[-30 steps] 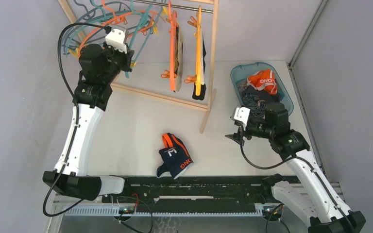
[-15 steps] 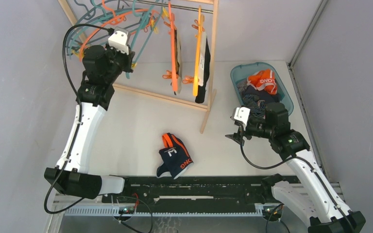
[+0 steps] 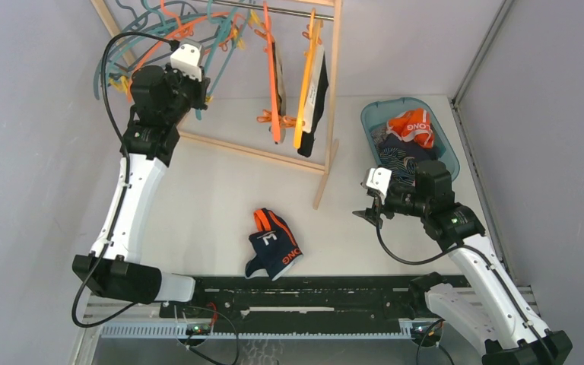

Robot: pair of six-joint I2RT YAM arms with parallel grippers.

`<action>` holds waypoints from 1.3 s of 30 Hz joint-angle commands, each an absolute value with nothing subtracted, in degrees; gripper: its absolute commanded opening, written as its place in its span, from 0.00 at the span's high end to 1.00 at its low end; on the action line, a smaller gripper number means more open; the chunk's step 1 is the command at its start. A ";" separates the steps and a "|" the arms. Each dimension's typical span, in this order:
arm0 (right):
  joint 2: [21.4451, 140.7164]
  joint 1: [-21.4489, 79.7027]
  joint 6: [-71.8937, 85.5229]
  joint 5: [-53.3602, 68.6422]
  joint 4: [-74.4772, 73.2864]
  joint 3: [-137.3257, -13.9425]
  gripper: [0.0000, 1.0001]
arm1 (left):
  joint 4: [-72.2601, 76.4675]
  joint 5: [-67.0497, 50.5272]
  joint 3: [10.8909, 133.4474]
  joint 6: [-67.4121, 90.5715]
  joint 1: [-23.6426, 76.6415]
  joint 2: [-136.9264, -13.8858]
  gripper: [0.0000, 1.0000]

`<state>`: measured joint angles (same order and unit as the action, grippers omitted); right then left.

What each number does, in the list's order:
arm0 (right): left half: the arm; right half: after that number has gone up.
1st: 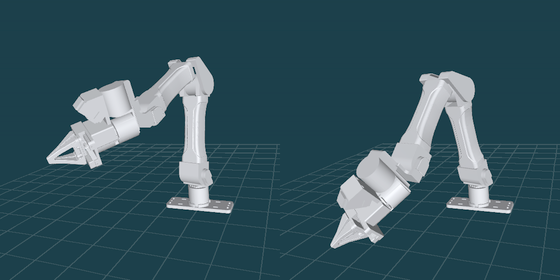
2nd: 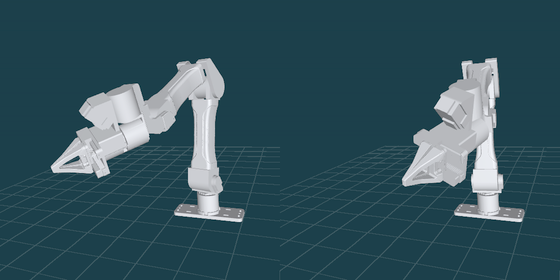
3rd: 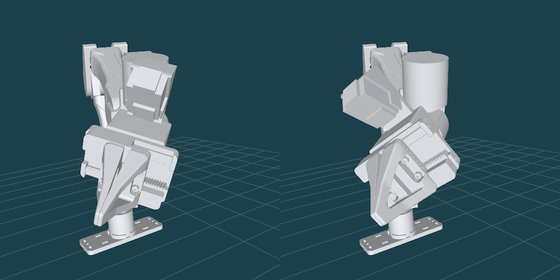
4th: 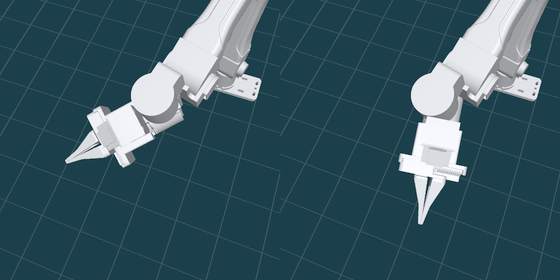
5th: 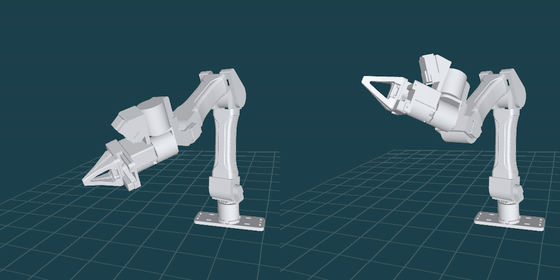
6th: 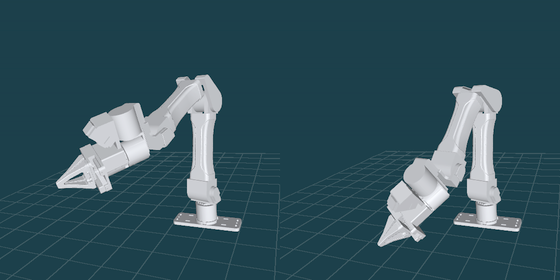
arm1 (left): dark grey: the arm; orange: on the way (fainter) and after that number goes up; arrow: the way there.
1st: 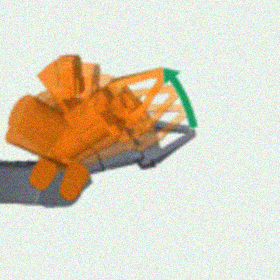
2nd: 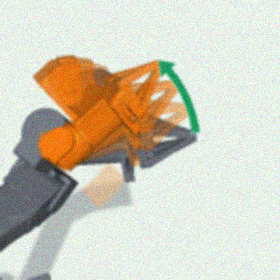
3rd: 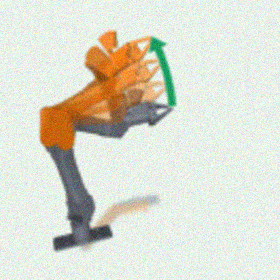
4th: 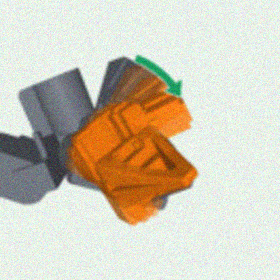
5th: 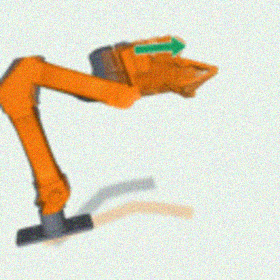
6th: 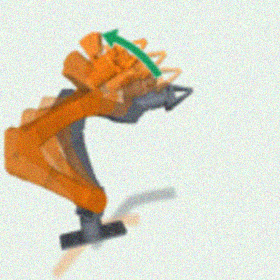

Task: Remove the underwear clipped to the hanger
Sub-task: Place the hanger on the clothesline.

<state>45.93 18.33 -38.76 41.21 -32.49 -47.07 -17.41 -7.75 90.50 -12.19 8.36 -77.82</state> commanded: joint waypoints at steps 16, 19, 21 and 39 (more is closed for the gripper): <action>45.53 17.93 -39.54 42.36 -30.89 -47.10 0.26 | -20.75 -6.24 89.33 -16.23 7.85 -71.50 0.44; 45.57 17.93 -39.47 42.36 -30.90 -47.15 0.26 | -21.25 -4.24 87.58 -17.93 7.91 -69.05 0.35; 45.61 17.93 -39.38 42.36 -30.79 -47.17 0.26 | -21.38 -2.98 86.16 -19.18 7.86 -67.12 0.29; 47.00 17.85 -31.19 35.59 -25.02 -47.23 0.21 | -54.62 -18.23 77.39 -32.59 8.06 -50.96 0.05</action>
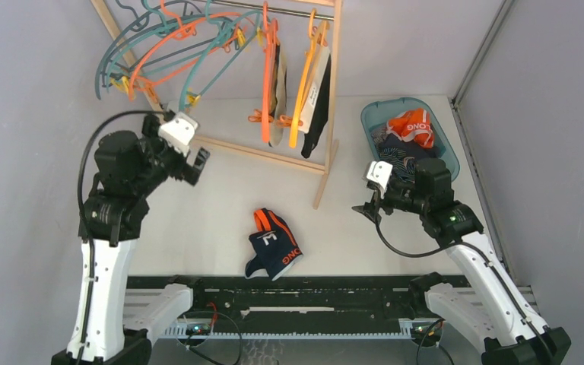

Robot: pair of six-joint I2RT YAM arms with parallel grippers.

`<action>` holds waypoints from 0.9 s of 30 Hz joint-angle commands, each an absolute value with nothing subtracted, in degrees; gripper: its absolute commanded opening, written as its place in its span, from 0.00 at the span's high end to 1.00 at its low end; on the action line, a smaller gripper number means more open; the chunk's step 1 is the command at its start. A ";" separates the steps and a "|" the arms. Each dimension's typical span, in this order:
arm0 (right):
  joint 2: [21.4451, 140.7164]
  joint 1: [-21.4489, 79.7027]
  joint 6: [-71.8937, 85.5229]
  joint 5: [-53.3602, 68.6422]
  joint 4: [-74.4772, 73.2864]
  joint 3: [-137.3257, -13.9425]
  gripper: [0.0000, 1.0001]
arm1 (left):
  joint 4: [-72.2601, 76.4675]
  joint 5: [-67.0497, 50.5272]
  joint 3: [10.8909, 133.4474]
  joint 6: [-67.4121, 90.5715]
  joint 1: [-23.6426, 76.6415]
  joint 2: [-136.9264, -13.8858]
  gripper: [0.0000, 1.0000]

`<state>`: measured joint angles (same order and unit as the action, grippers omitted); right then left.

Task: Remove the underwear clipped to the hanger
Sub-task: Place the hanger on the clothesline, then pick up the underwear from the center of the board.

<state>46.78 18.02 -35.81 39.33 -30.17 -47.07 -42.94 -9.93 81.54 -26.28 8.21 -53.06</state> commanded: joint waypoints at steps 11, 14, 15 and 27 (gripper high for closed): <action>47.58 14.96 -26.10 30.28 -21.33 -47.15 0.12 | -55.92 -21.84 55.46 -47.51 25.08 -46.27 0.04; 47.21 13.70 -26.31 32.23 -21.82 -47.12 0.12 | -52.25 -21.85 49.99 -51.08 29.48 -48.33 0.04; 47.20 13.38 -26.48 32.78 -22.00 -47.14 0.12 | -51.52 -22.07 49.07 -52.00 30.73 -49.72 0.04; 47.40 12.31 -28.32 34.82 -22.91 -46.74 0.12 | -40.53 -22.16 43.02 -54.07 41.14 -69.50 0.08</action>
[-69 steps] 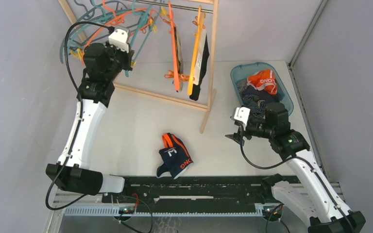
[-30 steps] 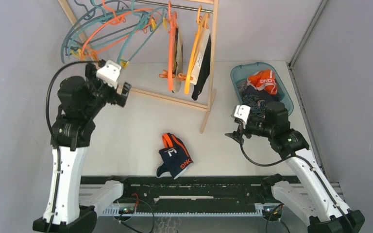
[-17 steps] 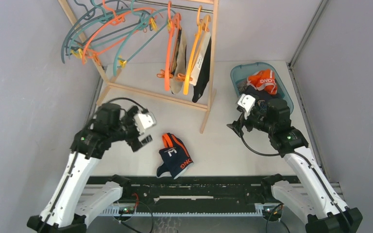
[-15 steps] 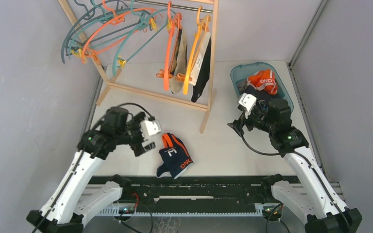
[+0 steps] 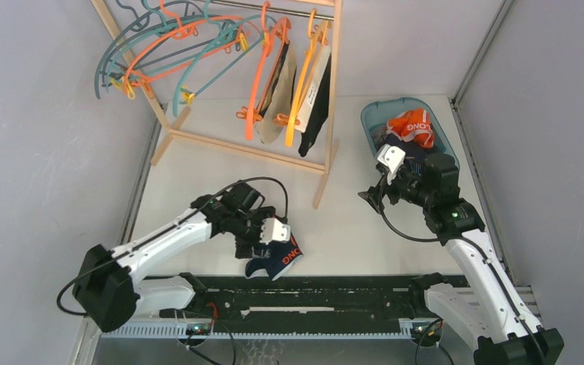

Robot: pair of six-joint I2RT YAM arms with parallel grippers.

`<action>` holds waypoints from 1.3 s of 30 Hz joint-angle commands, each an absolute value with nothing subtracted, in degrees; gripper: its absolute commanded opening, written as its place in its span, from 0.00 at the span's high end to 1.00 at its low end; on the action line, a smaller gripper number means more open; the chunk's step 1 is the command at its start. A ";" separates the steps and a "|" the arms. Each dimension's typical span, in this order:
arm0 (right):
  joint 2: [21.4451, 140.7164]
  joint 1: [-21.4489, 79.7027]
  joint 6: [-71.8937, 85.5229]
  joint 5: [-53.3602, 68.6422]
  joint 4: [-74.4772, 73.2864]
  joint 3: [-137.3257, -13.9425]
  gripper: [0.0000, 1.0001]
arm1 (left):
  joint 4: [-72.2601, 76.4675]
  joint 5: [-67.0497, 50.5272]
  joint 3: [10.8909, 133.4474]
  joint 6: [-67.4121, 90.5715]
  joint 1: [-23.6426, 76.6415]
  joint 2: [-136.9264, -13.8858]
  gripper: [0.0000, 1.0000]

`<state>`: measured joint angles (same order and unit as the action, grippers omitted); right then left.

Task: Remove the underwear clipped to the hanger
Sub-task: Pick up the underwear from the center of the board.

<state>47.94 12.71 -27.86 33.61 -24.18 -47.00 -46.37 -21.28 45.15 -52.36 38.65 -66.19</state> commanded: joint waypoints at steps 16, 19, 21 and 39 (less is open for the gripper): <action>47.04 12.61 -27.43 41.31 -20.96 -45.68 0.13 | -34.52 -20.65 42.50 -50.19 45.70 -75.32 0.99; 47.38 14.32 -28.33 43.61 -20.14 -45.28 0.13 | -36.15 -20.76 46.38 -49.46 45.62 -72.22 1.00; 47.97 15.64 -29.17 44.92 -19.55 -45.40 0.13 | -36.67 -21.88 49.57 -48.81 45.48 -70.17 1.00; 59.29 28.23 -13.58 60.15 -7.39 -48.96 0.12 | -32.14 -33.66 73.59 -32.39 45.35 -70.56 1.00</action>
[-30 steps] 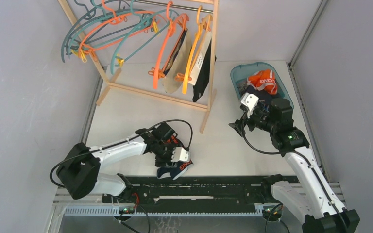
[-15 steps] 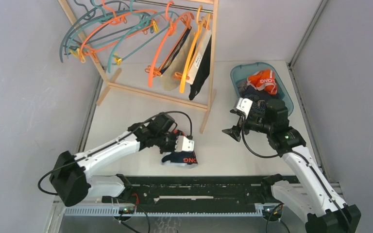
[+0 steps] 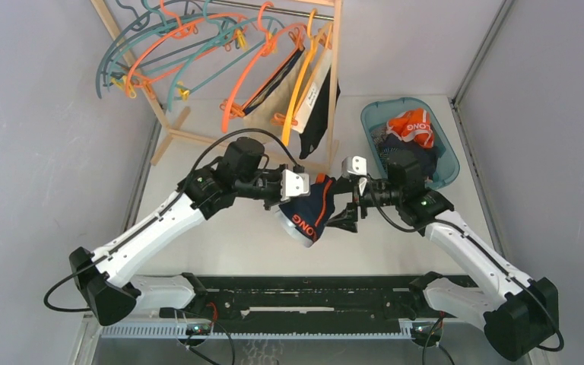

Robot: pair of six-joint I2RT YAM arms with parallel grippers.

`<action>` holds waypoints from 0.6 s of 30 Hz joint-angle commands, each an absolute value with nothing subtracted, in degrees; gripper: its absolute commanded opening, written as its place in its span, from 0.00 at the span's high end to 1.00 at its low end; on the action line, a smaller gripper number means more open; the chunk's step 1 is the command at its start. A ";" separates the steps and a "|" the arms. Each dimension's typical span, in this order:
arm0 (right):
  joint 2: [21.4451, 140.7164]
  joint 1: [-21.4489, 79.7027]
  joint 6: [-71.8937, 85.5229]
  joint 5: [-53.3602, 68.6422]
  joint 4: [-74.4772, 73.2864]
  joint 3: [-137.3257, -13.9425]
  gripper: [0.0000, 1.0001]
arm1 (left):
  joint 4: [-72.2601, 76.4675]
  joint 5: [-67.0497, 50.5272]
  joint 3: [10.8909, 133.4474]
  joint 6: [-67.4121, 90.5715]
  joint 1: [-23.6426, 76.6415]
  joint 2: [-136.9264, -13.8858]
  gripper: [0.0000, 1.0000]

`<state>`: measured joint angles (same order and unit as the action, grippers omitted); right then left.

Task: Remove the underwear clipped to the hanger
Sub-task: Pick up the underwear from the center of the board, then place the underwear in the bin.

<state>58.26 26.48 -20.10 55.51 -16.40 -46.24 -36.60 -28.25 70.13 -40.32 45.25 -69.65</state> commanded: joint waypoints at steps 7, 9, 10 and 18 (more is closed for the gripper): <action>61.94 32.14 -12.19 58.13 -4.25 -49.00 0.24 | -25.67 -36.25 69.77 -26.34 46.60 -70.16 1.00; 61.88 32.18 -12.30 58.41 -4.61 -48.98 0.36 | -25.05 -36.71 69.08 -25.89 46.83 -70.09 1.00; 61.61 32.14 -12.56 58.34 -5.07 -48.99 0.44 | -24.89 -36.88 68.85 -25.80 46.84 -70.05 1.00; 56.77 25.96 -14.37 58.95 -8.04 -48.97 1.00 | -24.98 -37.53 68.23 -25.67 46.91 -69.18 0.73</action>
<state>60.86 29.67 -13.91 57.69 -8.80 -46.57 -27.40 -35.42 69.08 -26.89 46.61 -70.63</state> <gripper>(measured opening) 0.037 0.187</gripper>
